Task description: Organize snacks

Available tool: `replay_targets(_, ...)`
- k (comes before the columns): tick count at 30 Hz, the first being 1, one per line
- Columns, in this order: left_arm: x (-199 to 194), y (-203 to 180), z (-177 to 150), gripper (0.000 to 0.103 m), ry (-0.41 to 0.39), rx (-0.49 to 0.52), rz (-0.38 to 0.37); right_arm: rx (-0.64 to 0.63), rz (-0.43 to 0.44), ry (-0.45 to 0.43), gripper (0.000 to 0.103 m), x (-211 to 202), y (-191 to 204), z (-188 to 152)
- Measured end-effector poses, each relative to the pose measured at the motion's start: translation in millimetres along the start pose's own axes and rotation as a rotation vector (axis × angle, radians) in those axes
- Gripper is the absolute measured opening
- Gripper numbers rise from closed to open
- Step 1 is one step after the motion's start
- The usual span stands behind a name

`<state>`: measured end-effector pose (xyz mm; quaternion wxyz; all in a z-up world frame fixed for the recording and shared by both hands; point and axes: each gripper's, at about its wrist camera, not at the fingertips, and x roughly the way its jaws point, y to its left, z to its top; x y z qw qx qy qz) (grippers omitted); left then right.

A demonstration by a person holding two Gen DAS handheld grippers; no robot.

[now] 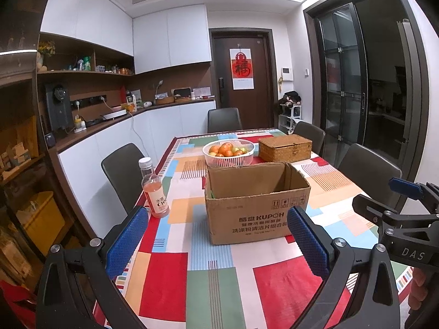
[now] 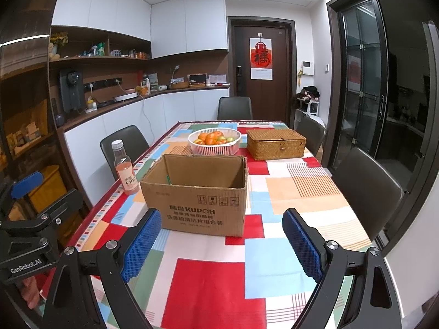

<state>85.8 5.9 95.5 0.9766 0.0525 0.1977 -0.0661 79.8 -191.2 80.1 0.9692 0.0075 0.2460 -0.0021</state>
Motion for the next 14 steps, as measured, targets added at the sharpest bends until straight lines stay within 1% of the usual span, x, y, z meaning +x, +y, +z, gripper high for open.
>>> replay_targets(14, 2.3, 0.6, 1.0, 0.103, 0.002, -0.006, 0.014, -0.005, 0.0, 0.007, 0.09, 2.8, 0.1, 0.5)
